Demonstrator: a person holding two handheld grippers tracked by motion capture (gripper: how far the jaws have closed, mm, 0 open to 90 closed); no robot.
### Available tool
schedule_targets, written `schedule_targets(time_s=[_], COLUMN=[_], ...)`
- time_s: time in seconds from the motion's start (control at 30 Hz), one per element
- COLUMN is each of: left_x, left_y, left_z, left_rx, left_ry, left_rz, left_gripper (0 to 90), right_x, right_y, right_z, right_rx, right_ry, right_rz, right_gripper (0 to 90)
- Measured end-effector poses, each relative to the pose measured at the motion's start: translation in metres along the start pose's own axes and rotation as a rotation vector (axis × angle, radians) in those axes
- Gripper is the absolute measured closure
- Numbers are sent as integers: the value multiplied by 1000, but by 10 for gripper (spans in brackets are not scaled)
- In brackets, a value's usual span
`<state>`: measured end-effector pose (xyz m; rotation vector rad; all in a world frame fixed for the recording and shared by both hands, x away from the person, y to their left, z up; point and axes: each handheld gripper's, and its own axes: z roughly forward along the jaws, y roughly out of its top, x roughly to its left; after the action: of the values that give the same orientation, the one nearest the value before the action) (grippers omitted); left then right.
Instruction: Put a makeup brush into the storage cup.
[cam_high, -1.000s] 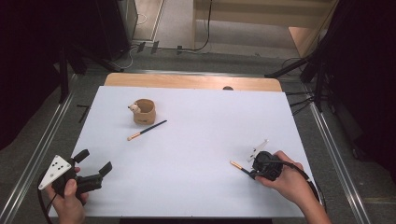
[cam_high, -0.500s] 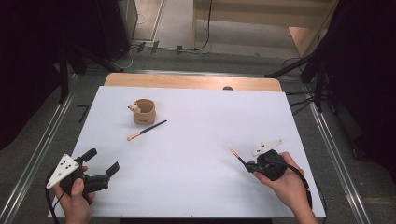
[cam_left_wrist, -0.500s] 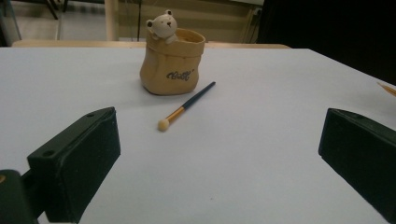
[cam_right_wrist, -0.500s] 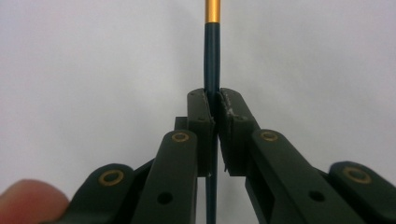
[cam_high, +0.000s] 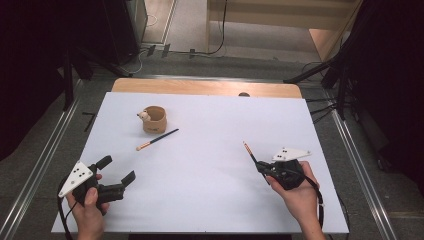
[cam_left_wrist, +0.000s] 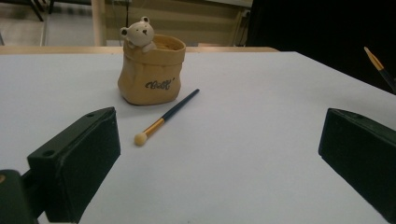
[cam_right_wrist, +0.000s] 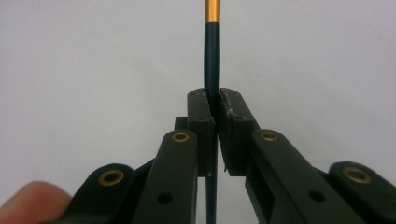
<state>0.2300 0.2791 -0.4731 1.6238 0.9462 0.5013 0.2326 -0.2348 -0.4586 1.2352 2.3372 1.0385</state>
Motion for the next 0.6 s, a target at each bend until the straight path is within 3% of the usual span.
schedule_targets(time_s=[0.13,0.3,0.43,0.6], left_x=[-10,-20,-29,-37], left_y=[4,8,15,22], left_z=[10,23,36,48], left_rx=[2,13,6,1], left_ry=[-31,-60,-82,-102], left_rz=[7,24,42,40], left_gripper=[0,0,0,0], right_x=[4,9,11,16], right_y=[-2,-4,-5,-5], right_z=[2,3,0,-3], right_rx=[-79,-110,-169,-201], right_ry=[32,19,39,49], right_rz=[30,18,46,61], right_gripper=[856,855,856,855])
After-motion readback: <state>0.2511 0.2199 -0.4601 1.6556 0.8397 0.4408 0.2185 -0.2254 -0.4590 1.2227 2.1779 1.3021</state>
